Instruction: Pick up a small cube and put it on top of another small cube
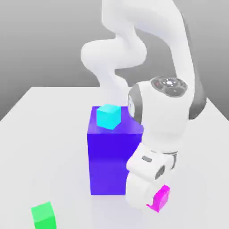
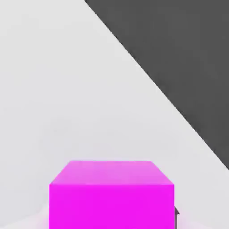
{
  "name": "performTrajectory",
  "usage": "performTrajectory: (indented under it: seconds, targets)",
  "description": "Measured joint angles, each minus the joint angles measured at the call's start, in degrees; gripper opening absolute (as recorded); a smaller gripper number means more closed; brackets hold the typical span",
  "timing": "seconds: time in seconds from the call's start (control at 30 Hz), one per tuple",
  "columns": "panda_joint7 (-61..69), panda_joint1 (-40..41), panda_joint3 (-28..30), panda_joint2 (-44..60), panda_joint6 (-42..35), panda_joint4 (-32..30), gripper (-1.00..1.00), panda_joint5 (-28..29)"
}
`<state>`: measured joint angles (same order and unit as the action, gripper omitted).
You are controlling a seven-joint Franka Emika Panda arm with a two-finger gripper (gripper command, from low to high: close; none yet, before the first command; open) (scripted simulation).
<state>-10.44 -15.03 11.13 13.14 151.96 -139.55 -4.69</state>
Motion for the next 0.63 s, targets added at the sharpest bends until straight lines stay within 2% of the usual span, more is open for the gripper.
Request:
performTrajectory:
  seconds: [0.17, 0.27, 0.3, 0.5, 0.63]
  targets:
    - [-7.5, 6.5, 7.8, -0.3, -2.4, 1.7, -1.00, -3.3]
    - [-8.5, 12.0, 9.1, 6.3, 0.3, 4.7, -1.00, -9.8]
    - [-8.2, 13.2, 8.7, 8.0, 1.4, 5.2, 1.00, -11.3]
    - [-8.1, 13.8, 8.5, 8.9, 1.9, 5.5, 1.00, -12.0]
    - [-11.8, 12.3, 11.3, 3.2, -2.9, 5.2, 1.00, -7.3]
